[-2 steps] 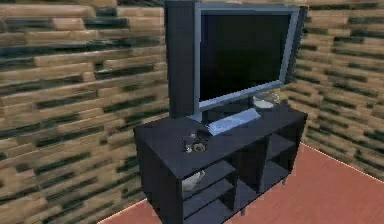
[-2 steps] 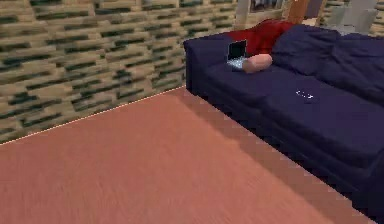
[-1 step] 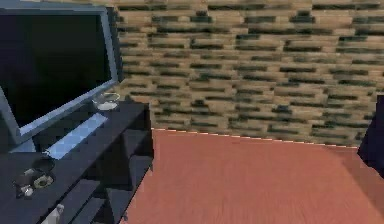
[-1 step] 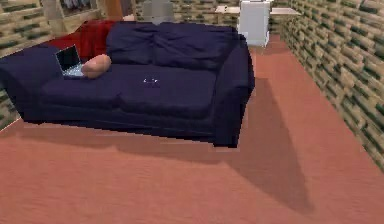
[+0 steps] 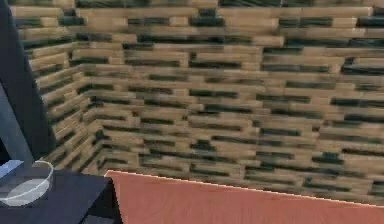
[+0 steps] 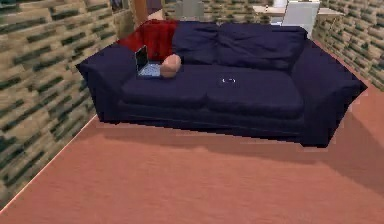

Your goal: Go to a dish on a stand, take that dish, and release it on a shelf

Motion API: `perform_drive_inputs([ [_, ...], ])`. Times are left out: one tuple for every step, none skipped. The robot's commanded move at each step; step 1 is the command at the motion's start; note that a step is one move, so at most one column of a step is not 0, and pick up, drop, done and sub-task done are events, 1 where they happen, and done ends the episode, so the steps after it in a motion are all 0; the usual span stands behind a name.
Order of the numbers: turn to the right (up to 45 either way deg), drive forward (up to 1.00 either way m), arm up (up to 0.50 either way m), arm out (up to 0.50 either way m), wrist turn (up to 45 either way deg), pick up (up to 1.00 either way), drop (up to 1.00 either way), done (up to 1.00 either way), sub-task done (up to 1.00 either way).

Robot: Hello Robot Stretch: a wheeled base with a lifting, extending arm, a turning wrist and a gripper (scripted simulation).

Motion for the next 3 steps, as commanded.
perform_drive_inputs([
  [-45.0, 0.0, 0.0, 0.0, 0.0, 0.0, 0.0, 0.0, 0.0],
  [-45.0, 0.0, 0.0, 0.0, 0.0, 0.0, 0.0, 0.0, 0.0],
  [-42.0, 0.0, 0.0, 0.0, 0.0, 0.0, 0.0, 0.0, 0.0],
])
